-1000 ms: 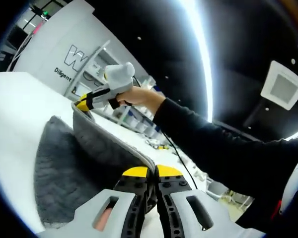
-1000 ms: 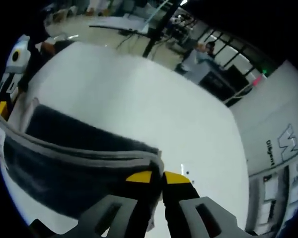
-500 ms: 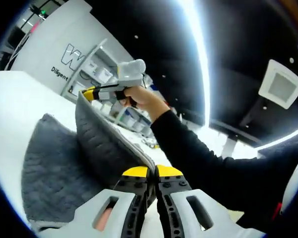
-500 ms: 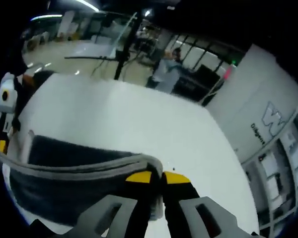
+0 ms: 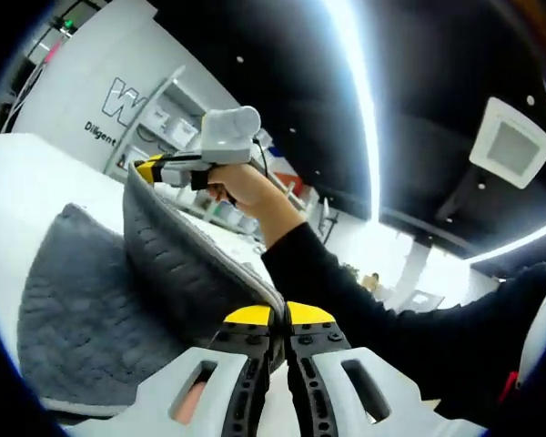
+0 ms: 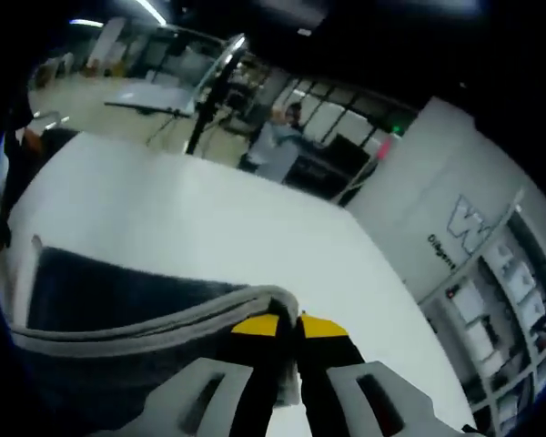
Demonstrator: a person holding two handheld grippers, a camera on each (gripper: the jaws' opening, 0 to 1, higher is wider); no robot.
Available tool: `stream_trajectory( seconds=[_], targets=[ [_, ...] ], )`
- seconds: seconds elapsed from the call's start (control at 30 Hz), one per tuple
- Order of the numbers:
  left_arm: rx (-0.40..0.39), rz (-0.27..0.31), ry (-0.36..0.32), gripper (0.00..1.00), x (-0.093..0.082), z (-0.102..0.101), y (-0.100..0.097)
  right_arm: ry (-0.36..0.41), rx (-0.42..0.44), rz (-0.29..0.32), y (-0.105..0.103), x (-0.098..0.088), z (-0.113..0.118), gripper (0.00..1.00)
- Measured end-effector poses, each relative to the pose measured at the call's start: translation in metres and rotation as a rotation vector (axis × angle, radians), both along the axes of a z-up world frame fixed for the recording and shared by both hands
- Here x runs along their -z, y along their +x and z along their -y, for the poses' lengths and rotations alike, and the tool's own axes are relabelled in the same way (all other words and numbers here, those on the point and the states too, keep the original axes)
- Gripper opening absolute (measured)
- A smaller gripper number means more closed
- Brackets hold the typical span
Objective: Open the folded towel by lifting each exposed corner and separating the folded layers until the towel lies flat within the target outline without major curled edges
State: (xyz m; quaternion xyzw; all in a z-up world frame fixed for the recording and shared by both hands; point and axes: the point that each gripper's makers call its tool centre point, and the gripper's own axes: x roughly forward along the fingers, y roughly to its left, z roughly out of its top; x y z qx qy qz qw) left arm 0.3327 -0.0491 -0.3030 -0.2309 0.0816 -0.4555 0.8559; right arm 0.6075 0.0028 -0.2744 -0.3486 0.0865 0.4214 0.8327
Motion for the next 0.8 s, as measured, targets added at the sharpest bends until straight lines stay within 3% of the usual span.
stream_trajectory(
  seconds=[0.1,0.17,0.4,0.6,0.8],
  targets=[
    [-0.02,0.022,0.024,0.02,0.0,0.001,0.003,0.129,0.039,-0.027,0.004,-0.007,0.006,0.01],
    [-0.025,0.029,0.027,0.02,-0.001,0.002,0.005,0.157,0.055,-0.049,0.007,-0.006,0.014,0.01],
    [-0.008,0.038,0.071,0.02,0.001,0.022,0.006,0.213,0.041,-0.032,0.009,-0.005,0.033,0.01],
    [0.013,0.064,0.1,0.02,-0.004,0.041,0.007,0.204,0.05,-0.038,0.009,-0.012,0.046,0.01],
    [0.008,0.071,0.135,0.02,0.002,0.049,0.01,0.145,0.053,-0.043,0.014,0.0,0.056,0.01]
  ],
)
